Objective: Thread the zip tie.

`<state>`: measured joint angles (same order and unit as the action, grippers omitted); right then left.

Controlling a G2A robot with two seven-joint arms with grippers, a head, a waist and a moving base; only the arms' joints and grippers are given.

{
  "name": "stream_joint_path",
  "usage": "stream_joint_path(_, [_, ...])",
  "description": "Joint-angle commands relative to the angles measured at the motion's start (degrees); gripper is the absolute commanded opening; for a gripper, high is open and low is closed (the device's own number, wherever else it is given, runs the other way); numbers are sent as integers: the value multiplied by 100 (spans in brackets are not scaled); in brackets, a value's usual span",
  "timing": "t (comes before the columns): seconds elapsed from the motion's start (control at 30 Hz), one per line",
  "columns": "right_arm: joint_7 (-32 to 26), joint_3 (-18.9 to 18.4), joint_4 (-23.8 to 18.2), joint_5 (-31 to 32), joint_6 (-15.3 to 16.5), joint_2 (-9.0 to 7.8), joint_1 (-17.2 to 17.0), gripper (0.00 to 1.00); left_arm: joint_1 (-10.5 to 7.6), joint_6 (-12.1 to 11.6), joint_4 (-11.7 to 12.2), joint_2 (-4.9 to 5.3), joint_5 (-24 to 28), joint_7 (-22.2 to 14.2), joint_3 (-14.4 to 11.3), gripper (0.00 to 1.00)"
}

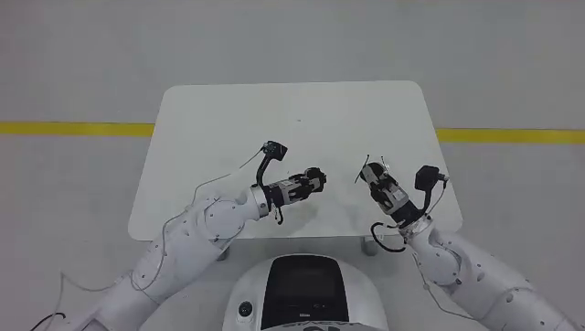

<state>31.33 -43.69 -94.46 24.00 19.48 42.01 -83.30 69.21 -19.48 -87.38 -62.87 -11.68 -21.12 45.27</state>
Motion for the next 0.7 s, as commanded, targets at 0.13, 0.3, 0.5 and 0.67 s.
stream_joint_path(0.13, [835,308,174,383,0,-118,66,0,0,0,0,0,0,0,0,0])
stream_joint_path(0.3, [1364,752,287,536,0,-172,267,0,0,0,0,0,0,0,0,0])
stream_joint_path(0.5, [2111,1276,521,660,0,-174,595,0,0,0,0,0,0,0,0,0])
stream_joint_path(0.67, [2544,1807,567,501,0,-132,983,0,0,0,0,0,0,0,0,0])
